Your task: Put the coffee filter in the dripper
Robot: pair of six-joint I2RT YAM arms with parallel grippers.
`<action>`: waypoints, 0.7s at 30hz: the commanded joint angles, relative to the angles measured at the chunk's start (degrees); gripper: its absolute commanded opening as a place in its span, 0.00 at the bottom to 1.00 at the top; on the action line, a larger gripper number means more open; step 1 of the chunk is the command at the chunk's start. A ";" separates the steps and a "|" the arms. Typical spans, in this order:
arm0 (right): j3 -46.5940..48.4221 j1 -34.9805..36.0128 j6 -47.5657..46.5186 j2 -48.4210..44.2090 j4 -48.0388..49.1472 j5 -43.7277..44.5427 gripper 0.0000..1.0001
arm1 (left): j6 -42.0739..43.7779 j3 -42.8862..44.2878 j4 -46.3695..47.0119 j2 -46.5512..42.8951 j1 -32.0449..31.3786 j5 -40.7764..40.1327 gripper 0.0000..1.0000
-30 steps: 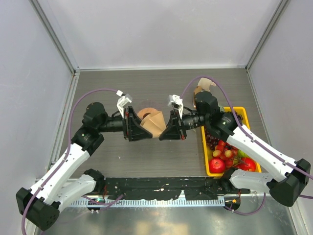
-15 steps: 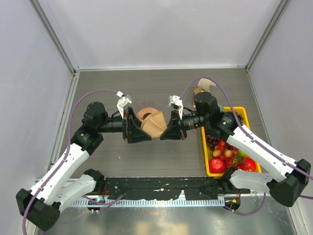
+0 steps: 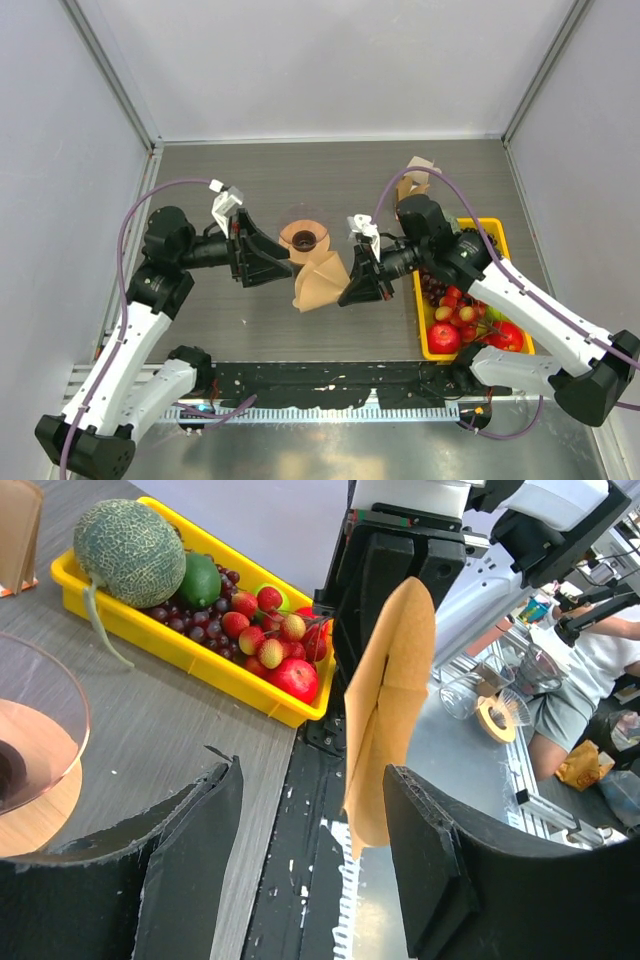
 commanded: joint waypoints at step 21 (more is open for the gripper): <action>4.88 3.46 -1.74 3.39 -1.34 -2.46 0.05 | 3.29 -0.90 0.37 4.50 -12.67 -4.05 0.45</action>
